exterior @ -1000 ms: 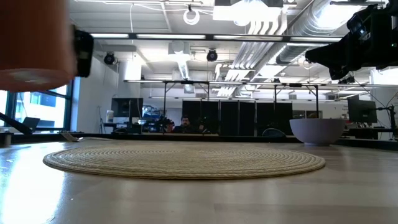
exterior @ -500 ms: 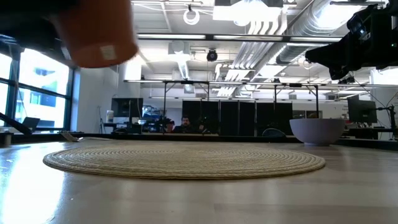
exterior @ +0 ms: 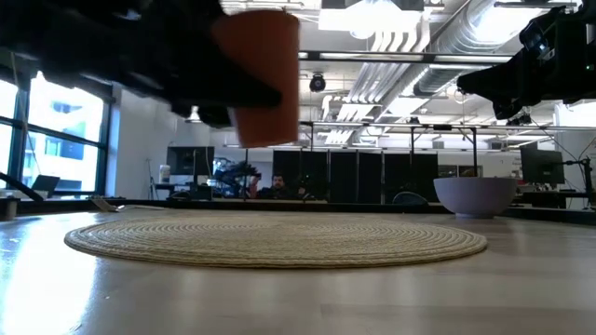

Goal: Pick & Place Utensil
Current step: Put the orange cup on the upper right of the placemat

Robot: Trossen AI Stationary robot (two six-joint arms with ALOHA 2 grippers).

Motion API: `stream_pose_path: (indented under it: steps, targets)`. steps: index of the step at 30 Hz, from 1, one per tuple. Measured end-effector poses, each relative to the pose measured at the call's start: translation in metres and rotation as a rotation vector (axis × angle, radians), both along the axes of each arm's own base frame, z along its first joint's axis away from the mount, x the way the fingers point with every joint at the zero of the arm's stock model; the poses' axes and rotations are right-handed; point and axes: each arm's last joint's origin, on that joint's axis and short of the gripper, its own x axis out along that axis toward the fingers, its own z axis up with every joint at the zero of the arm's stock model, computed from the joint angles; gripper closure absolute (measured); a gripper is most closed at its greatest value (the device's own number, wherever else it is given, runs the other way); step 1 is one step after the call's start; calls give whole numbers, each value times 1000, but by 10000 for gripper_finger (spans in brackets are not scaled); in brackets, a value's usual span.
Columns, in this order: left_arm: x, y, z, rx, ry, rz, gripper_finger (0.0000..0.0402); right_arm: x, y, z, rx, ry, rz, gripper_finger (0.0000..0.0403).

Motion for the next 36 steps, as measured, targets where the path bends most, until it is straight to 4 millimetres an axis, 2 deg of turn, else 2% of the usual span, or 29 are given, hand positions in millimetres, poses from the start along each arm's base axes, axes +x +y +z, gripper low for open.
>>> stream_pose_path:
  steps: [8, 16, 27, 36]
  targets:
    - [45, 49, 9, -28, 14, 86, 109, 0, 0, 0, 0, 0, 0, 391]
    - [93, 87, -2, -72, 40, 181, 109, 0, 0, -1, 0, 8, 0, 391]
    - [118, 122, -19, -126, 87, 298, 109, 1, 0, -2, 1, 17, 0, 391]
    - [121, 129, -36, -140, 130, 354, 109, 1, 0, -2, 1, 20, 0, 391]
